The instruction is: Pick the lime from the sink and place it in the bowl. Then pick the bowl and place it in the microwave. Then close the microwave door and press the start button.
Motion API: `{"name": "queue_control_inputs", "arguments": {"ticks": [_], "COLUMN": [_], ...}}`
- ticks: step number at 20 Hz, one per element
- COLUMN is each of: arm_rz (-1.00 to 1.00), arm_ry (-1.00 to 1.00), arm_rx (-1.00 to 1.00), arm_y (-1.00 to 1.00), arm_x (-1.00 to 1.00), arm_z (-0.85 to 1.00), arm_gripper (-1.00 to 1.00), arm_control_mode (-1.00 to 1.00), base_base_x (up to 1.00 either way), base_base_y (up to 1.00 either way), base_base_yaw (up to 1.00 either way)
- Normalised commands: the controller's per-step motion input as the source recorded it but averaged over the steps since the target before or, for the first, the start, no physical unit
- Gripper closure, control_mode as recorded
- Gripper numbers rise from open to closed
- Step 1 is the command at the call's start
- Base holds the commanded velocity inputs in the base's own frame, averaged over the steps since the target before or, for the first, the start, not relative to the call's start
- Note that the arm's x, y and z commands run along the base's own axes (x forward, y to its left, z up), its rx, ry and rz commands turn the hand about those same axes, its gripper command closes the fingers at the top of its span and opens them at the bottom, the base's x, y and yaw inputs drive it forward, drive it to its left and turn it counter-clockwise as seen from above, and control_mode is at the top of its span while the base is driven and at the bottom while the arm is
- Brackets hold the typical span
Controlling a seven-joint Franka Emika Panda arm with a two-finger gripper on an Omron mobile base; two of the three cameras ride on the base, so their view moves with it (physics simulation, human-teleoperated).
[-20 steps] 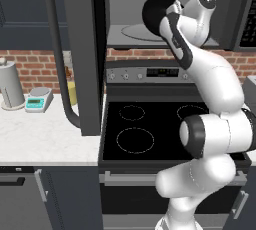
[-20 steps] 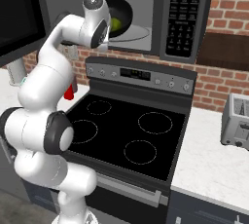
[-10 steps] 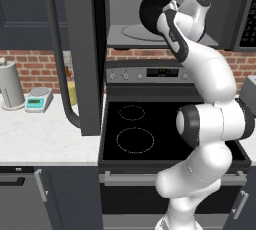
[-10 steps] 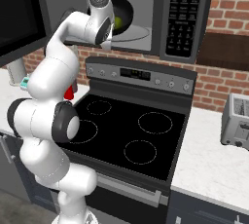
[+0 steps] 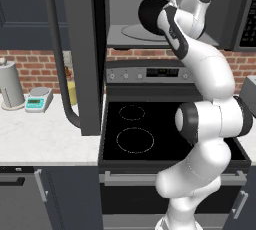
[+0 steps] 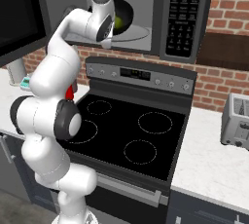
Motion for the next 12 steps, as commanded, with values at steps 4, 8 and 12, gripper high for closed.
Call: {"name": "queue_control_inputs", "arguments": {"ticks": [4,8,12], "arm_rz": [0.0,0.0,0.01], "arm_ry": [-0.02,-0.12,-0.2], "arm_rx": [0.0,0.0,0.0], "arm_y": [0.0,0.0,0.0], "arm_x": [0.03,0.0,0.0], "arm_z": [0.0,0.0,0.0], "arm_gripper": [-1.0,-1.0,-1.0], "arm_control_mode": [-1.0,-1.0,-1.0], "base_base_x": [0.0,0.0,0.0], "base_base_y": [0.0,0.0,0.0], "base_base_yaw": [0.0,0.0,0.0]}}
